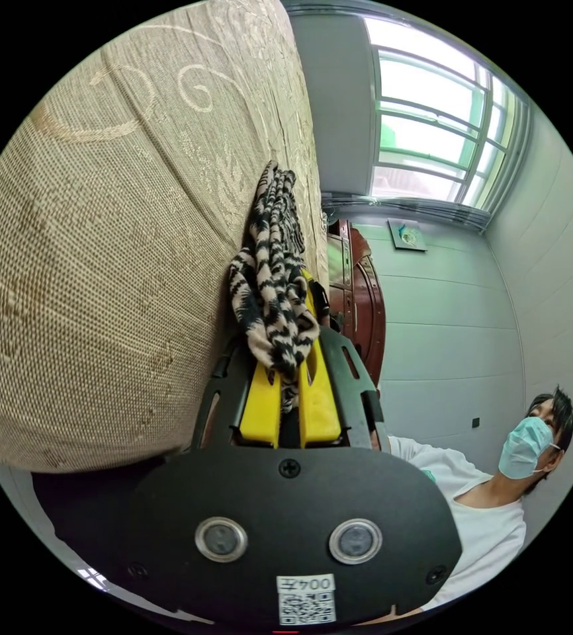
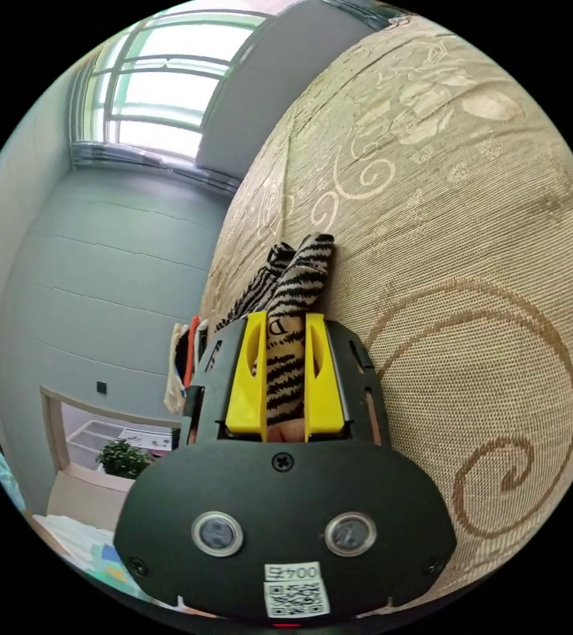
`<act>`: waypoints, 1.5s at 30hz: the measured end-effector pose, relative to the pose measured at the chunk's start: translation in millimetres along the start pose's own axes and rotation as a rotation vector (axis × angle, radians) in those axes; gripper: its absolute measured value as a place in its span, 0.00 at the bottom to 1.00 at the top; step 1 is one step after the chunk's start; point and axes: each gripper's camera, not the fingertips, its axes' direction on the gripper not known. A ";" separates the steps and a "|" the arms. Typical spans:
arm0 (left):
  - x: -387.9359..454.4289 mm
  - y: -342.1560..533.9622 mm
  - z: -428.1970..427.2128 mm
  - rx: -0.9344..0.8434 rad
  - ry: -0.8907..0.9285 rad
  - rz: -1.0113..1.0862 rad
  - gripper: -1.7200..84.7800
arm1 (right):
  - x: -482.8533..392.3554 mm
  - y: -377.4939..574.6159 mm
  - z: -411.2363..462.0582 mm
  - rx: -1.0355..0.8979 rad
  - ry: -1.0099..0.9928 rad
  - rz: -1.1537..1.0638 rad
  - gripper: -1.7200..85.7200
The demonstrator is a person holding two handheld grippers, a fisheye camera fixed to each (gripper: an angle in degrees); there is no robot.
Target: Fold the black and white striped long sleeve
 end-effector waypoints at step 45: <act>103.4 148.8 -556.6 0.744 -0.313 0.087 0.13 | -667.2 -76.6 515.3 -0.496 0.302 -0.859 0.13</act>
